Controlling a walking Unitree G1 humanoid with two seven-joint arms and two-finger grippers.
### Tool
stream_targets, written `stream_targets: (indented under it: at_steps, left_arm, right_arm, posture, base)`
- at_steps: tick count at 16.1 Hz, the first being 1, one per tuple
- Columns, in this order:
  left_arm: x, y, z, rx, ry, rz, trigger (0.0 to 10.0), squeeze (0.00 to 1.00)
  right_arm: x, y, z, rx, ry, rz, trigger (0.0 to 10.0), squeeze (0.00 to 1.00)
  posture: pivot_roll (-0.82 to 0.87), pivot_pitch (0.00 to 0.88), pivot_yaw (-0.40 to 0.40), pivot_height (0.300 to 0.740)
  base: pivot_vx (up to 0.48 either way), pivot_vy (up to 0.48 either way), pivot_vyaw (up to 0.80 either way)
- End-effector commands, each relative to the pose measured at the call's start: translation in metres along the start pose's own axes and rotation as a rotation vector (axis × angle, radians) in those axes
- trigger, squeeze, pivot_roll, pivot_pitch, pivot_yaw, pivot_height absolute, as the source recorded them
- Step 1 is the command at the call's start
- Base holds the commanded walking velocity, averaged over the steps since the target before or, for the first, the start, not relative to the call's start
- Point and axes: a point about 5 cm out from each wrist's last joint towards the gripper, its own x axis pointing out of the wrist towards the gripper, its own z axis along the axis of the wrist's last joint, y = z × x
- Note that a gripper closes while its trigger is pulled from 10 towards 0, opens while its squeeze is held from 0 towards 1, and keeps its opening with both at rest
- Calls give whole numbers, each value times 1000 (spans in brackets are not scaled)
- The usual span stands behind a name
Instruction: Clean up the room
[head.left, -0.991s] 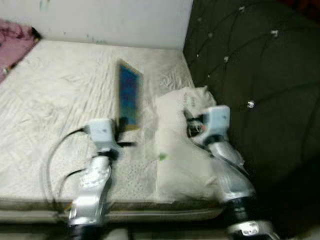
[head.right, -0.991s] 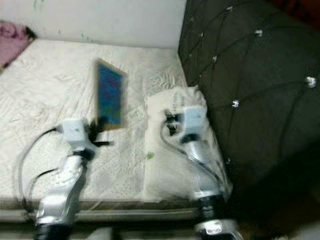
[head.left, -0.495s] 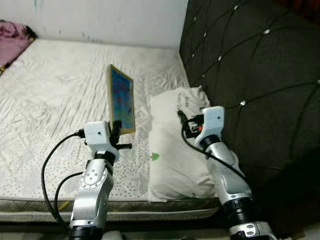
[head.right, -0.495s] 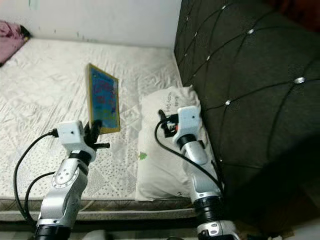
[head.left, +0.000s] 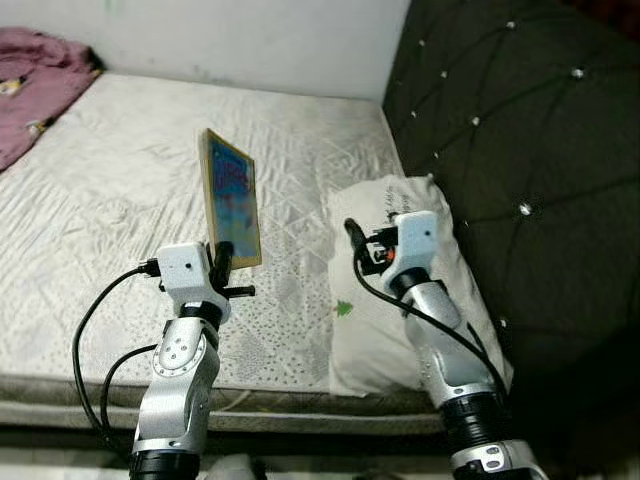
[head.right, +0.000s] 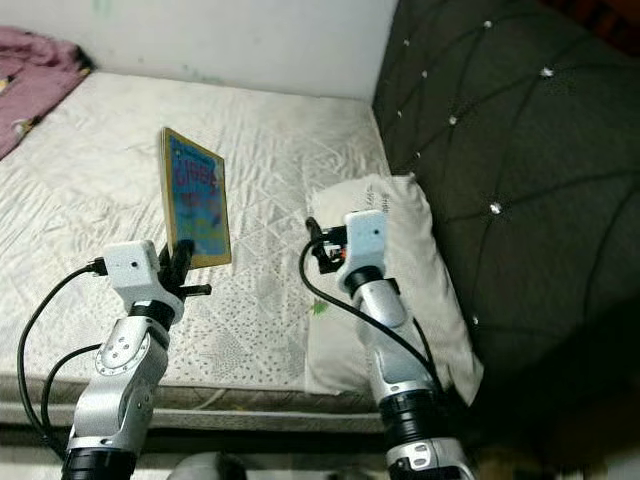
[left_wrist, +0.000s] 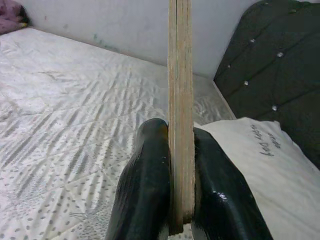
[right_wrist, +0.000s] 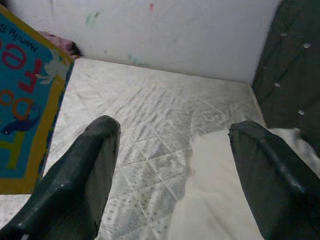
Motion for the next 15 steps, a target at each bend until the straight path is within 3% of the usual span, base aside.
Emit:
stream_targets:
  at_steps: [1,3,4,5,6,8,9,11,14,15]
  left_arm:
    - [3,-11,8,-2,-39,-38,10000,0]
    - [3,-10,6,11,-22,-4,10000,0]
    - [4,-9,4,-13,6,9,10000,0]
    - [4,-11,3,-96,28,-26,10000,0]
    - [3,-8,6,-110,13,-25,10000,0]
    - [2,6,11,78,-50,28,10000,0]
    - [2,12,13,127,-66,77,10000,0]
    - [4,23,13,251,-24,215,10000,0]
    - [-2,22,20,118,-111,5,10000,0]
    - [-4,24,19,141,-113,5,10000,0]
  right_arm:
    - [-2,-9,-3,-6,19,-32,10000,0]
    - [-2,-9,-3,-4,19,-33,10000,0]
    - [-1,-9,-3,-4,20,-34,10000,0]
    - [-1,-10,-3,-3,22,-35,10000,0]
    - [-1,-10,-3,-4,22,-35,10000,0]
    - [1,-11,-3,-5,24,-35,10000,0]
    - [1,-11,-4,-5,25,-34,10000,0]
    - [3,-10,-4,-6,25,-32,10000,0]
    - [5,-10,-3,-4,22,-29,10000,0]
    - [5,-9,-3,-3,22,-29,10000,0]
  posture:
    - [86,0,-69,740]
    - [87,0,-68,740]
    - [87,0,-68,740]
    - [88,0,-70,740]
    - [89,0,-70,740]
    - [94,0,-73,740]
    - [96,0,-73,740]
    - [99,0,-74,740]
    - [104,0,-73,740]
    - [104,0,-73,740]
  base:
    - [0,480,0]
    - [0,0,0]
    - [0,0,0]
    - [0,0,0]
    - [0,0,0]
    - [0,0,0]
    - [0,0,0]
    - [0,0,0]
    - [0,0,0]
    - [0,0,0]
